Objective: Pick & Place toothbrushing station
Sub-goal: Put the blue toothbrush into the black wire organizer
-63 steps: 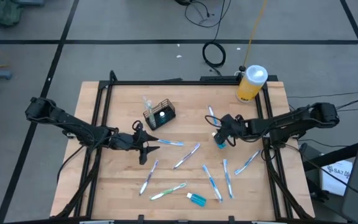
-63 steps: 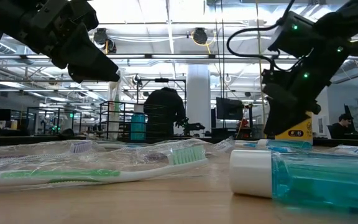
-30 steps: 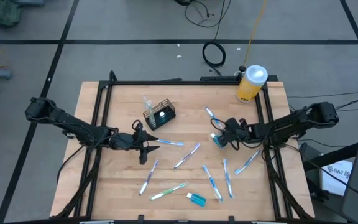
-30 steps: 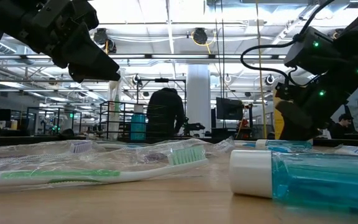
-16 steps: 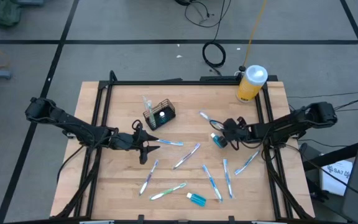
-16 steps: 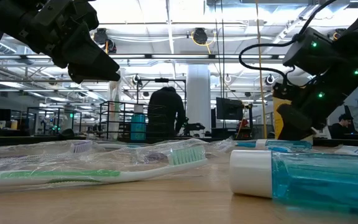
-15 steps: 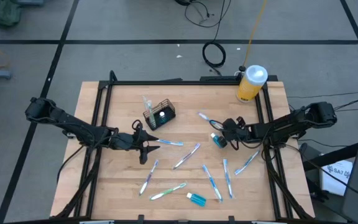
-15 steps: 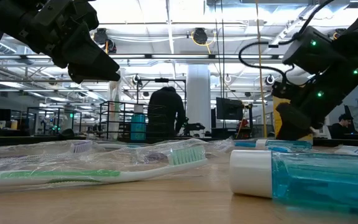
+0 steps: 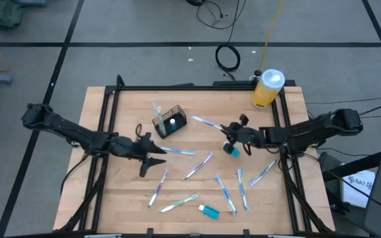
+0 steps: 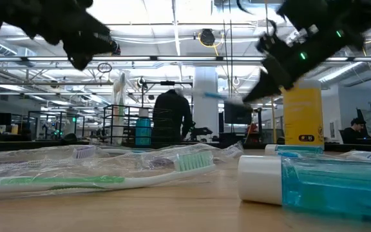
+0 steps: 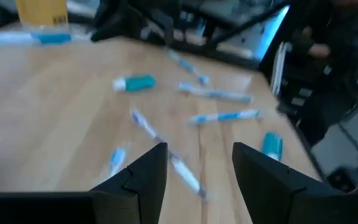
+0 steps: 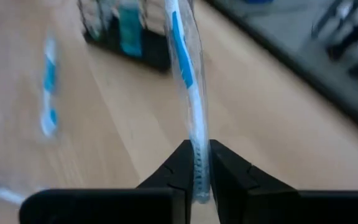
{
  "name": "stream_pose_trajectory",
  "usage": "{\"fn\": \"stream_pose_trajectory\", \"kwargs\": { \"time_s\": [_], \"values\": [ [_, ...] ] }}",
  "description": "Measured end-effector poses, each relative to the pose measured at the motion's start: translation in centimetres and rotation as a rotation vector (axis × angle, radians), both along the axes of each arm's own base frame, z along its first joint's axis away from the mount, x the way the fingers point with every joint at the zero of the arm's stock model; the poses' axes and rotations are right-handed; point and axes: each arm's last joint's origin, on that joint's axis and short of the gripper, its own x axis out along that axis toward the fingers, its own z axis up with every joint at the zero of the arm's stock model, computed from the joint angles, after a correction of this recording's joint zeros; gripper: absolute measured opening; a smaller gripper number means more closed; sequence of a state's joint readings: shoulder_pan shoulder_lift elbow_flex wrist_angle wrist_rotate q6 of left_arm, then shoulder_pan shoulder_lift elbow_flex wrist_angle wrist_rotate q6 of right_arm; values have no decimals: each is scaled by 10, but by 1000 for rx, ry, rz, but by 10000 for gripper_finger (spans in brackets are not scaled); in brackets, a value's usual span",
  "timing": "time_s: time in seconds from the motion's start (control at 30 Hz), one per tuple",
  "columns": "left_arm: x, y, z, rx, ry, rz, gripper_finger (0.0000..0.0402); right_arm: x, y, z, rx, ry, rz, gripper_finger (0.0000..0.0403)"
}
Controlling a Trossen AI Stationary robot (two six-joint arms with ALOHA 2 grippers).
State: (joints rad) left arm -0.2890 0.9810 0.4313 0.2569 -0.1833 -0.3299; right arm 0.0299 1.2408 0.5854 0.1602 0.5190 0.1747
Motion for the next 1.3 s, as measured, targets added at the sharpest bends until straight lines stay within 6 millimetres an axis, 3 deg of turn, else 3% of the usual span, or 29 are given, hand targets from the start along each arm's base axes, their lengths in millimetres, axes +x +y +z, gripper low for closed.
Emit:
{"fn": "stream_pose_trajectory", "kwargs": {
  "time_s": [0.23,0.43,0.57,0.7,0.8,0.93,1.13,1.3],
  "values": [
    [-19,9,10,108,5,95,189,33,16,81,-146,94,145,34],
    [-20,13,3,152,63,187,189,67,32,128,-315,281,292,35],
    [-18,12,1,153,75,178,189,101,33,149,-517,421,333,35],
    [-18,12,1,149,74,175,189,129,13,155,-762,641,333,35],
    [-18,12,1,140,78,174,189,138,-8,151,-893,823,318,35],
    [-19,11,0,125,93,156,189,139,-30,144,-987,1007,419,31],
    [-19,11,-1,130,98,155,189,143,-55,134,-1080,1142,596,30],
    [-19,11,-1,145,97,157,189,150,-72,110,-1151,1243,649,30]
  ]
}}
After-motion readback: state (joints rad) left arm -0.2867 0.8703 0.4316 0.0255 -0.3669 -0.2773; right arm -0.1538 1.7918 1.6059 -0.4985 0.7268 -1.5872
